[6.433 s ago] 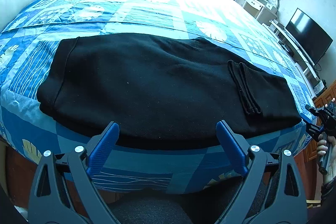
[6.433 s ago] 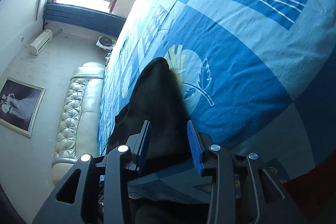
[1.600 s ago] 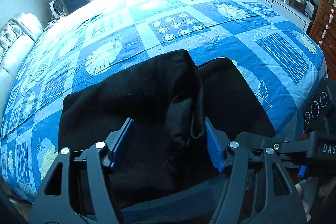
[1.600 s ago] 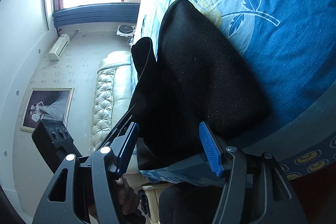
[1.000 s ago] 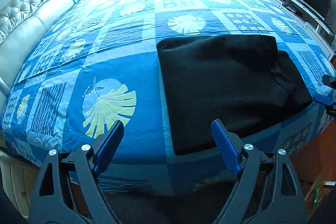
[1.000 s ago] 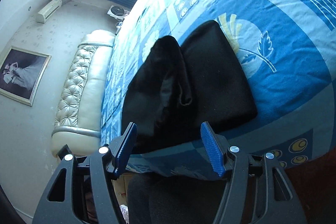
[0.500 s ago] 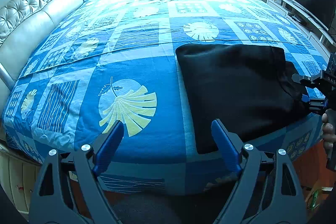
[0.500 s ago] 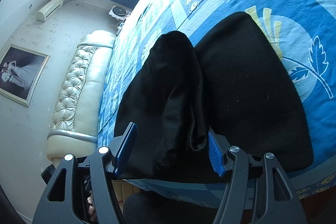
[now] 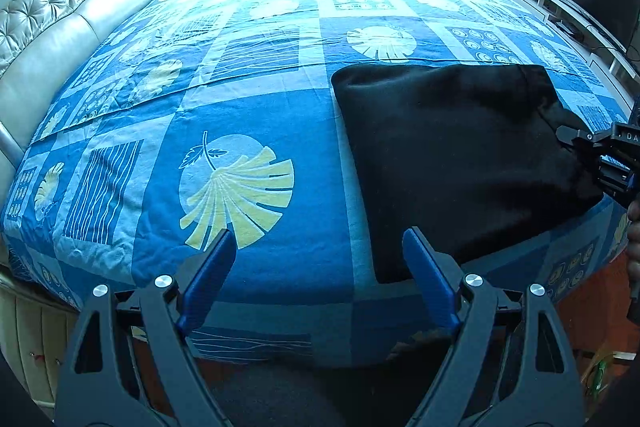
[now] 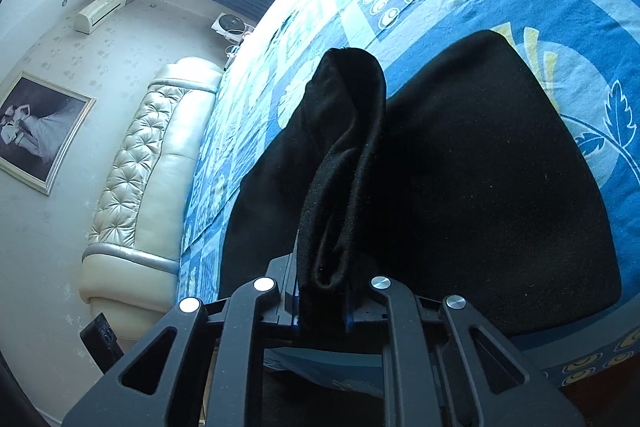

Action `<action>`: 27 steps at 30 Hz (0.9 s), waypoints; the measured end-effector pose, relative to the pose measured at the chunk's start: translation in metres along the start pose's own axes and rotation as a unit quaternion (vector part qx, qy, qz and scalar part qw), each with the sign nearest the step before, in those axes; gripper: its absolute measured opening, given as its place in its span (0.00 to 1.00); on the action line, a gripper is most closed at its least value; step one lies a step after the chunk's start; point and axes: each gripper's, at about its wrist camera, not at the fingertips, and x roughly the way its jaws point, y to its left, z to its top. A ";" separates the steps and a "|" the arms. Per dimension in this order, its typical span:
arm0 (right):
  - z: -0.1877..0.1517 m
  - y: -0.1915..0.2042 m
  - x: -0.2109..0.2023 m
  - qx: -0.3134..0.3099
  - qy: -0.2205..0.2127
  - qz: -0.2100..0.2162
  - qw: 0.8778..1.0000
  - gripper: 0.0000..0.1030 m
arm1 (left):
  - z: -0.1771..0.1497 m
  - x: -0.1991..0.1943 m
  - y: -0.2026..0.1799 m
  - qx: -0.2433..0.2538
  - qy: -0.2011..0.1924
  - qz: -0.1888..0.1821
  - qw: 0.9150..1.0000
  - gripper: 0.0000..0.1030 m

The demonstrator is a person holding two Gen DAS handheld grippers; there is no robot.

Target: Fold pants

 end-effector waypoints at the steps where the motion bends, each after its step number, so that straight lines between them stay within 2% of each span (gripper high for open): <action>1: 0.002 0.004 -0.006 -0.007 -0.005 0.003 1.000 0.14 | 0.000 0.001 0.000 -0.001 0.001 0.000 1.000 0.83; 6: 0.011 0.020 -0.037 -0.036 -0.033 0.003 0.999 0.14 | -0.001 0.004 0.003 -0.006 0.005 0.001 1.000 0.83; 9: 0.017 0.015 -0.055 -0.037 -0.048 -0.005 0.998 0.14 | -0.001 0.005 0.004 -0.007 0.007 0.002 1.000 0.83; 14: 0.019 -0.014 -0.067 -0.015 -0.053 -0.035 0.998 0.14 | -0.002 0.006 0.004 -0.008 0.009 0.001 1.000 0.83; 21: 0.008 -0.066 -0.054 0.028 -0.034 -0.066 0.997 0.13 | -0.004 0.011 0.003 -0.009 0.016 -0.002 1.000 0.83; 23: 0.006 -0.078 -0.049 0.038 -0.028 -0.065 0.997 0.13 | -0.005 0.012 0.002 -0.008 0.018 -0.003 1.000 0.83; 27: 0.004 -0.093 -0.049 0.064 -0.026 -0.035 0.997 0.13 | -0.005 0.014 0.001 -0.009 0.020 -0.005 1.000 0.83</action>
